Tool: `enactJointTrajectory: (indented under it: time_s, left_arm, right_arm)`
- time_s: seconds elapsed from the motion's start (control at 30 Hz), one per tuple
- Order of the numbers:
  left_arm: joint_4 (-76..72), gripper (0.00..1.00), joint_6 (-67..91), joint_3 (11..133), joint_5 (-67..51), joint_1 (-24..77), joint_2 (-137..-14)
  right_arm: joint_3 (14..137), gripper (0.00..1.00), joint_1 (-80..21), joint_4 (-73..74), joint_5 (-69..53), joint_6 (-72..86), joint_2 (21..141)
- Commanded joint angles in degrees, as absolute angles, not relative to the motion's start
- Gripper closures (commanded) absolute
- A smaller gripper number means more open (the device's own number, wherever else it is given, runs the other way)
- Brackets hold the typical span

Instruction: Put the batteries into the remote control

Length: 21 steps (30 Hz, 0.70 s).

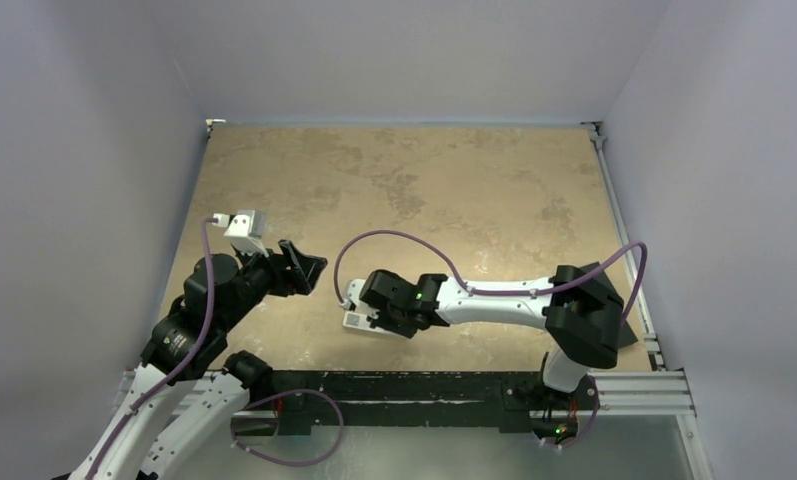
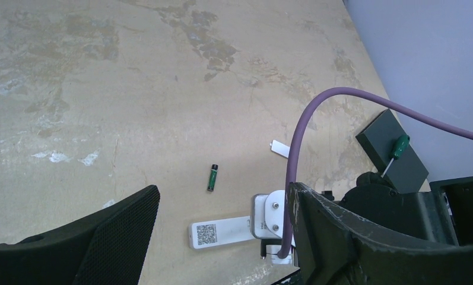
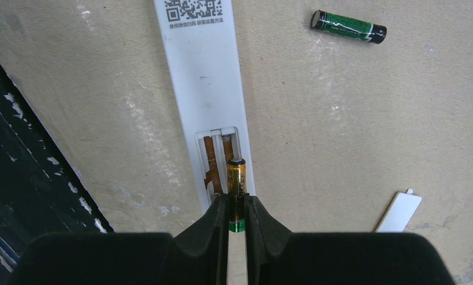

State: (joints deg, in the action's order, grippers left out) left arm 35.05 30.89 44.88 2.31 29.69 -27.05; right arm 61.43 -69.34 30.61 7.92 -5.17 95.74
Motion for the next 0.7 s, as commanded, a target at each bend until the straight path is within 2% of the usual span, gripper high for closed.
enactJointTrajectory:
  time_s: [0.0, 0.67]
  left_arm:
    - [33.4, 0.21, 31.3, 44.8, 2.2, 29.4, -27.0]
    - [33.4, 0.21, 31.3, 44.8, 2.3, 29.4, -26.9]
  right_arm:
    - [64.1, 0.81, -69.1, 29.4, 8.3, -5.6, 96.5]
    - [64.2, 0.77, -68.9, 28.8, 8.6, -5.4, 97.2]
